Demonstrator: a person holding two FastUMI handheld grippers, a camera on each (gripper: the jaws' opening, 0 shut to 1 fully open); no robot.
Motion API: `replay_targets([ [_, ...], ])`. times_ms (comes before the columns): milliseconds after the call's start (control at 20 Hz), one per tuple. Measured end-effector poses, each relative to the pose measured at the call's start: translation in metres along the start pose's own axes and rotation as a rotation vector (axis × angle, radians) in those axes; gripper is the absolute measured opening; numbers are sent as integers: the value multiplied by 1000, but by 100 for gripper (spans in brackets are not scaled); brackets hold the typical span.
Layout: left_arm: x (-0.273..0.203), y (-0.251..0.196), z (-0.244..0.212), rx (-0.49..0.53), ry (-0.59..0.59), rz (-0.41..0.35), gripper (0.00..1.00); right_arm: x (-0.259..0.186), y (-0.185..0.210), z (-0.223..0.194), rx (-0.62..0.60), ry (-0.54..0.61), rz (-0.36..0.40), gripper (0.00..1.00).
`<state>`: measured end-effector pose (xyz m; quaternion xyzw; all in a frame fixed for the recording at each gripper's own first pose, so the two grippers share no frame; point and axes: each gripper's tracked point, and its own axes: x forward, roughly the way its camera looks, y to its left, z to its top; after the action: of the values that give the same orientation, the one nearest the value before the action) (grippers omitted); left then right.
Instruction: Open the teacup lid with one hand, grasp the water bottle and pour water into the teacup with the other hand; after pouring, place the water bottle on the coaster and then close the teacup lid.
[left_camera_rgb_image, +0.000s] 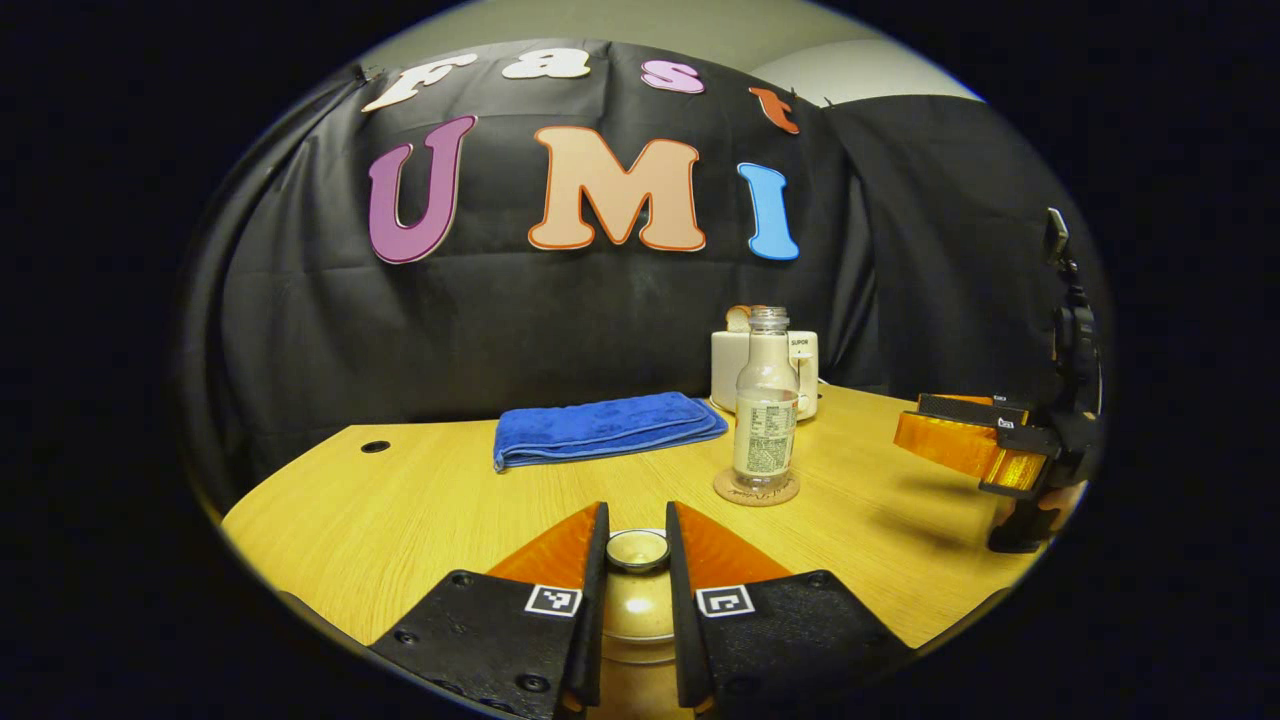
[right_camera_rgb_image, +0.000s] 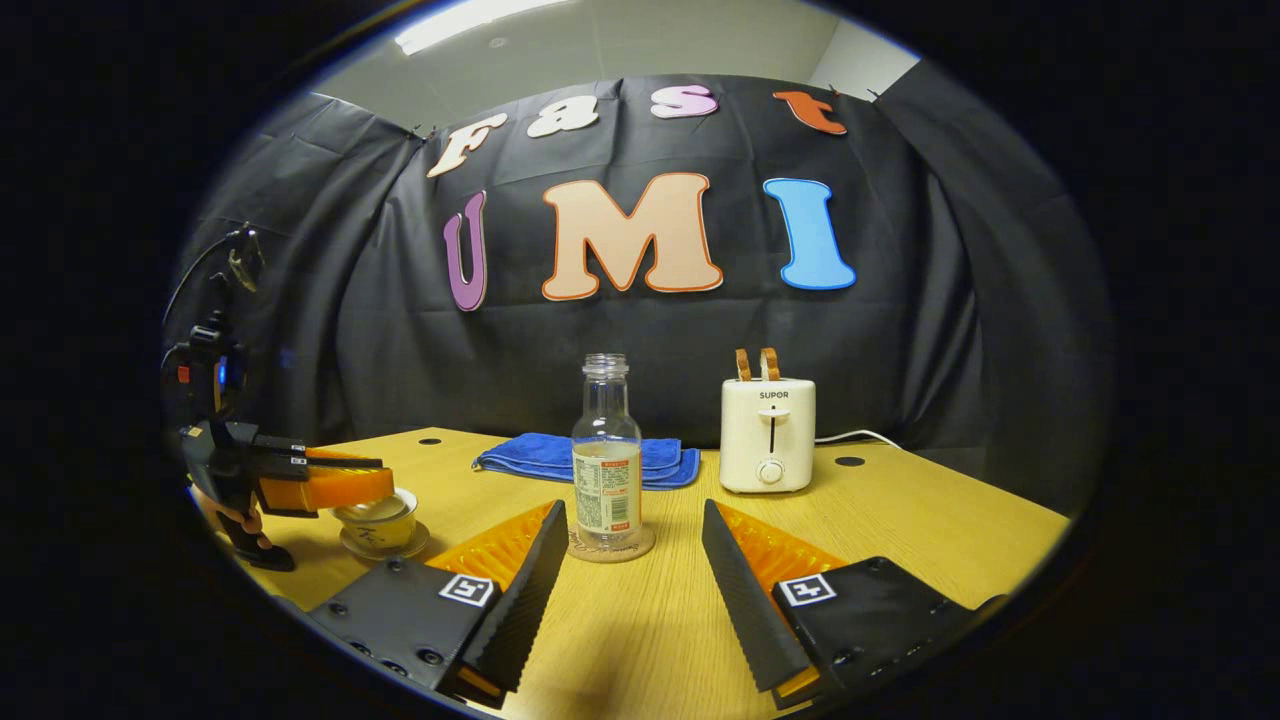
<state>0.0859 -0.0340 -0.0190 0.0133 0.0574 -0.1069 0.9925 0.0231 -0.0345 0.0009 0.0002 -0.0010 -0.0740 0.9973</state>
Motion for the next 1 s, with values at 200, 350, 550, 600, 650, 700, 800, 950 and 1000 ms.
replay_targets([
  [200,2,-2,-4,0,28,-23,27,-4,-1,1,0,0,-1,89],
  [350,0,0,-2,-3,22,-16,27,-6,-2,1,0,0,-1,87],
  [550,-2,2,-1,-8,14,-6,32,-5,-1,1,0,0,-3,87],
  [600,-3,3,0,-12,8,2,33,-6,-1,1,1,0,-3,87],
  [650,-5,4,0,-15,3,8,37,-6,-1,2,0,1,-3,88],
  [700,-7,4,1,-18,-3,12,41,-6,-1,1,1,2,-2,88],
  [800,-12,4,3,-20,-15,17,45,-7,-3,1,0,1,-9,89],
  [950,-22,3,8,-19,-52,16,57,-5,-6,2,0,0,-21,87],
  [1000,-25,4,10,-23,-64,22,60,-6,-6,2,0,0,-24,87],
])
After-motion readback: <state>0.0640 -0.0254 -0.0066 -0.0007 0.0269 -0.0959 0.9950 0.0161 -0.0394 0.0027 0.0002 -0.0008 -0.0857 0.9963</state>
